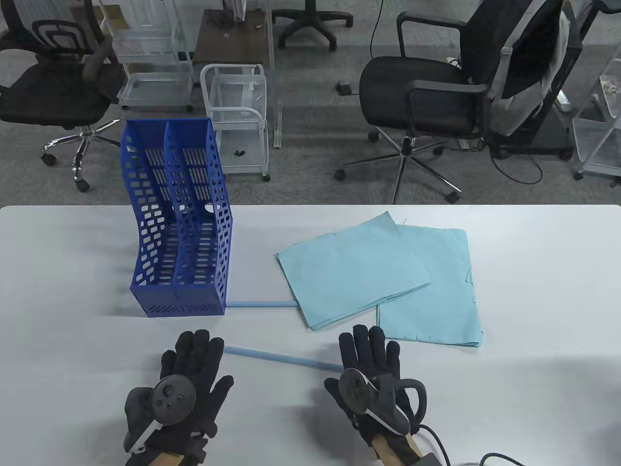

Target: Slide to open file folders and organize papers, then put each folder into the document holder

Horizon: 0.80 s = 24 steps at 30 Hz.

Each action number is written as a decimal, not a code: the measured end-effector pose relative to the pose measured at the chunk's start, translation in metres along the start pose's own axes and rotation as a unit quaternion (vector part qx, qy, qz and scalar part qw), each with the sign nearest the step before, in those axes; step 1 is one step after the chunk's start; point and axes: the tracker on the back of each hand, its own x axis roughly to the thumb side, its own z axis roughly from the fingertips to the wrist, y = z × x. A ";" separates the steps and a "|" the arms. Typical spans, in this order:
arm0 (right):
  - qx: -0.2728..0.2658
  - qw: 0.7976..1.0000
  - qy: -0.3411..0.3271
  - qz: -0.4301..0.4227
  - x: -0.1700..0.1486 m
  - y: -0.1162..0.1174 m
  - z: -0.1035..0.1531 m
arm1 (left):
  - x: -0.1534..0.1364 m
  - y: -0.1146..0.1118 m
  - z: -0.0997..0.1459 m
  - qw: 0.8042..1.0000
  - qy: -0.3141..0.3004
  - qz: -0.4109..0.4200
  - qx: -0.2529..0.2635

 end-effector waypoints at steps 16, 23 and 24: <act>0.013 1.000 0.015 -0.004 -0.006 -0.006 -0.001 | 0.022 0.000 -0.003 1.000 -0.023 -0.021 0.001; 0.010 1.000 0.020 -0.018 -0.011 -0.008 0.001 | 0.061 -0.012 -0.040 0.992 -0.043 -0.106 -0.056; 0.010 1.000 0.020 -0.019 -0.012 -0.008 0.000 | 0.066 -0.016 -0.050 0.988 -0.040 -0.122 -0.082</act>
